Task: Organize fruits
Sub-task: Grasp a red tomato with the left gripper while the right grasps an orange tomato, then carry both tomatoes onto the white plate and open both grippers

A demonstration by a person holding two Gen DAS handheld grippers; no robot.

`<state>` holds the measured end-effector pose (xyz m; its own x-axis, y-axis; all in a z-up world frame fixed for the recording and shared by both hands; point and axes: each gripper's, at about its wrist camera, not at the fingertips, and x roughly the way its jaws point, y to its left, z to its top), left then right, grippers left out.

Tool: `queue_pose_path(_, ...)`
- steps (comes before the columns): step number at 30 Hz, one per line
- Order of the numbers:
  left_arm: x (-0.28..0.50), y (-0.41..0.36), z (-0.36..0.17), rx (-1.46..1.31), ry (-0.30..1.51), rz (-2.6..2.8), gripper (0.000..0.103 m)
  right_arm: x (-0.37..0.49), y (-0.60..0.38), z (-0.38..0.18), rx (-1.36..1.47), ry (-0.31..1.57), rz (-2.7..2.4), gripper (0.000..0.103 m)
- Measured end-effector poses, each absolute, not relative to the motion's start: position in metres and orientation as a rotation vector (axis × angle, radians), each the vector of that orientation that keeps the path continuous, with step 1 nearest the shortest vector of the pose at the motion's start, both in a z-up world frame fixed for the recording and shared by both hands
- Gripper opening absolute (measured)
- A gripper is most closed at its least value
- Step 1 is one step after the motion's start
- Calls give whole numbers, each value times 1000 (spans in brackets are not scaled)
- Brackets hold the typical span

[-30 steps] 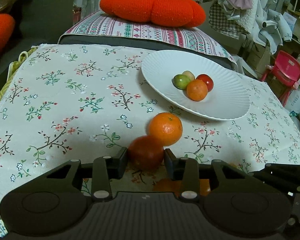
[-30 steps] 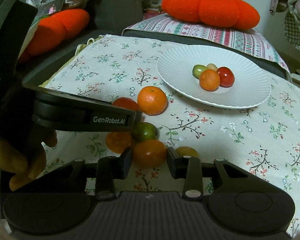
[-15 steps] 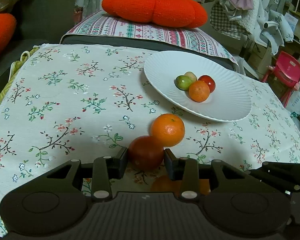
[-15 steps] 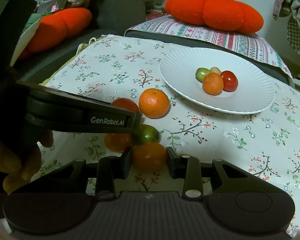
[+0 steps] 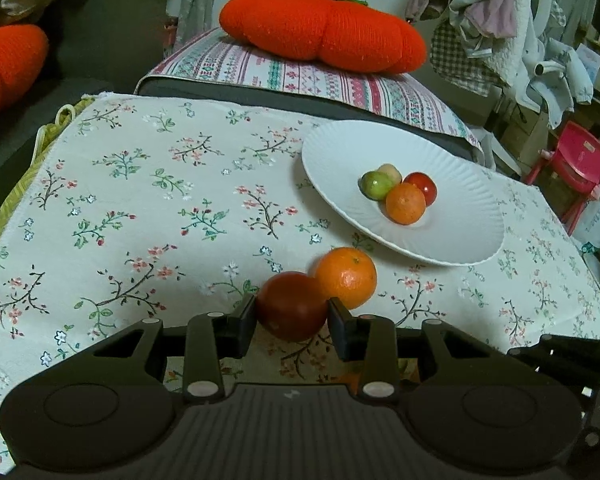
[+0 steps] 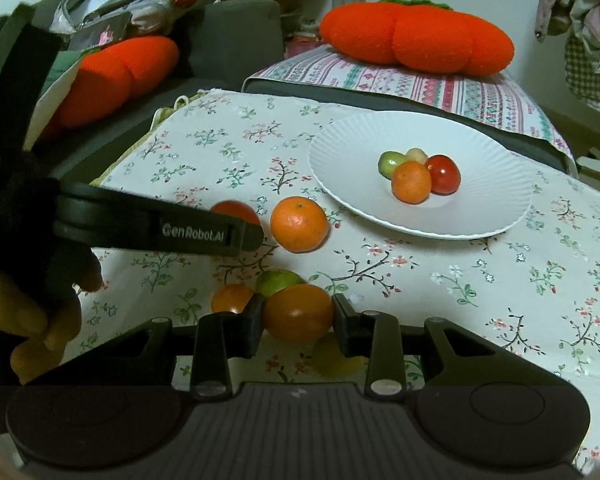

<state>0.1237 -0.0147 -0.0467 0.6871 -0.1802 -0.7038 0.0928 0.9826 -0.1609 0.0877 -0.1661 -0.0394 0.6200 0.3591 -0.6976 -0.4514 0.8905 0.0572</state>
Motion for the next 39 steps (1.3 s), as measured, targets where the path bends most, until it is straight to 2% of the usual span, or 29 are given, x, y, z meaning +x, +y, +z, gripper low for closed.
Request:
queue_pose_path(23, 127, 22, -19, -355, 695, -176, 18, 90, -184, -25, -49, 709, 410, 32)
queue_pose_path(33, 123, -10, -2, -173, 513, -249, 18, 95, -205, -12, 6, 648, 377, 32)
queue_pose_path(39, 144, -26, -9, -104, 488, -270, 18, 113, -214, -13, -10, 610, 336, 32)
